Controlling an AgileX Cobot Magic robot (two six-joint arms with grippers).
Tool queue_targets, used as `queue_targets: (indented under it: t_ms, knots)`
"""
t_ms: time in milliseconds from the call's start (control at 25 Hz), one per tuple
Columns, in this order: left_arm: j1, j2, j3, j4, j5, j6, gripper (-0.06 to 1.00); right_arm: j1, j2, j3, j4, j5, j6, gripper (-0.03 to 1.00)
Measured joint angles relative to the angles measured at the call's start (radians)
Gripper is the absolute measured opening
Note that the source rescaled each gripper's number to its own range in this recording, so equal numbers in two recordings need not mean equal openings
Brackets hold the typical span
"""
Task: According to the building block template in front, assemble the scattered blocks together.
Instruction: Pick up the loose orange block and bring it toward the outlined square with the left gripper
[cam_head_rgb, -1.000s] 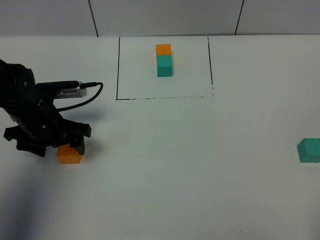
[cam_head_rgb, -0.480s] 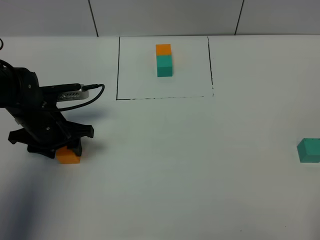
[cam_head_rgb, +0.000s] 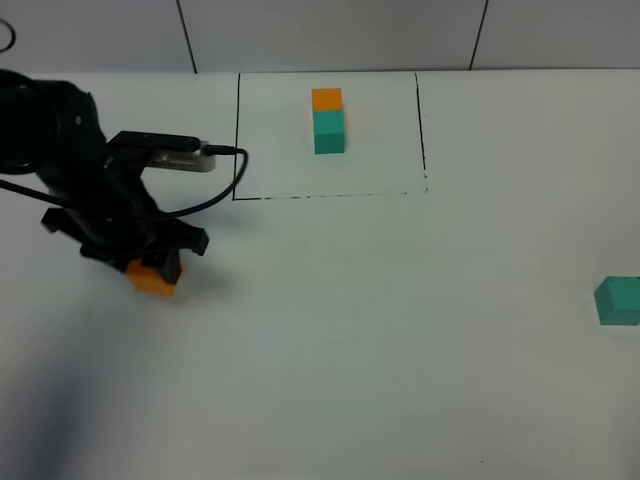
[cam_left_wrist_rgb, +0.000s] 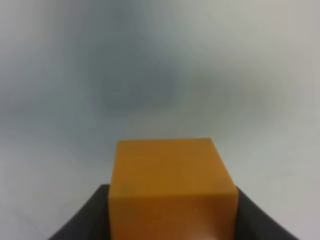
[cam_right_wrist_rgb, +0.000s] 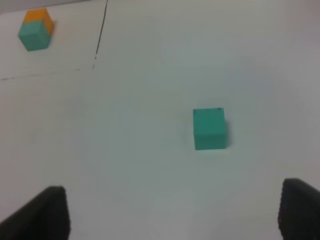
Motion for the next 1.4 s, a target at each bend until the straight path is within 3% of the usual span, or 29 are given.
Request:
queue_targets:
  t_ms: [240,400,640,760,960,1400]
  knots:
    - [-0.149,0.171,-0.344,0.117,0.249,0.188,0.0,0.0,0.0,0.0,0.0,0.0,0.0,0.75]
    - [-0.262,0.328,-0.582,0.189,0.357,0.319,0.0,0.0,0.0,0.0,0.0,0.0,0.0,0.75]
    - [-0.384,0.497,-0.861,0.192,0.371,0.584,0.0,0.0,0.0,0.0,0.0,0.0,0.0,0.75]
    - [-0.394,0.55,-0.959,0.185,0.371,0.621,0.0,0.0,0.0,0.0,0.0,0.0,0.0,0.75]
    - [-0.394,0.581,-1.0,0.169,0.371,0.689,0.0,0.0,0.0,0.0,0.0,0.0,0.0,0.75]
    - [-0.394,0.63,-1.001,0.12,0.371,0.706,0.0,0.0,0.0,0.0,0.0,0.0,0.0,0.75]
